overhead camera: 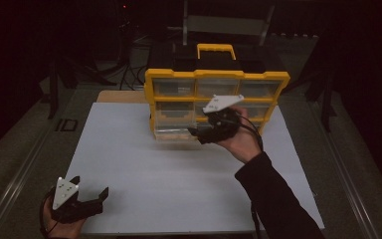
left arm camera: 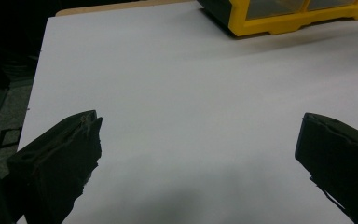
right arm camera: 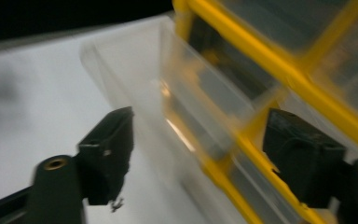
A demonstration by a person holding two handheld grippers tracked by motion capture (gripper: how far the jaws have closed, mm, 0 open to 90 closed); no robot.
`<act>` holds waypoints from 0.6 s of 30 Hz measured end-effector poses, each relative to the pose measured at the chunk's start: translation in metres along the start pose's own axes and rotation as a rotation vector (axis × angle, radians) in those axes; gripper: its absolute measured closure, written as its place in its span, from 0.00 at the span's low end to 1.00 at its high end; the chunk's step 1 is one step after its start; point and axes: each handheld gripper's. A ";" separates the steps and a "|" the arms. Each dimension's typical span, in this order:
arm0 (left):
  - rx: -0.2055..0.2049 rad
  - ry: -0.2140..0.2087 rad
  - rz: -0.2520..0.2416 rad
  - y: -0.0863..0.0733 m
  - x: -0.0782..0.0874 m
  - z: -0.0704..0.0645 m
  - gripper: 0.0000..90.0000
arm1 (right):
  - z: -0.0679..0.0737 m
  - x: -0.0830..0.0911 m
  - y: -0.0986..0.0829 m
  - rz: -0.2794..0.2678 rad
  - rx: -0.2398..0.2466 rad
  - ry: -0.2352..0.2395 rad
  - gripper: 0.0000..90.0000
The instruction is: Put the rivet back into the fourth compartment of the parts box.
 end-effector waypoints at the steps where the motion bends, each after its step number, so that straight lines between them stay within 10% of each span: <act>1: -0.002 0.000 0.002 0.000 0.000 0.000 0.01 | 0.000 0.004 -0.010 0.005 -0.006 -0.005 0.20; 9: 0.002 0.005 0.007 0.000 0.000 0.000 0.01 | -0.005 0.033 -0.107 0.078 -0.121 -0.094 0.14; 18: 0.012 0.016 -0.008 0.000 0.002 0.003 0.01 | -0.001 0.087 -0.182 0.007 -0.223 -0.203 0.13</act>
Point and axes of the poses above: each handheld gripper's, and its own axes: x roughly backward along the jaws, y roughly out of its top, z roughly to its left, and after that the axes turned 6 degrees about -z, right-handed
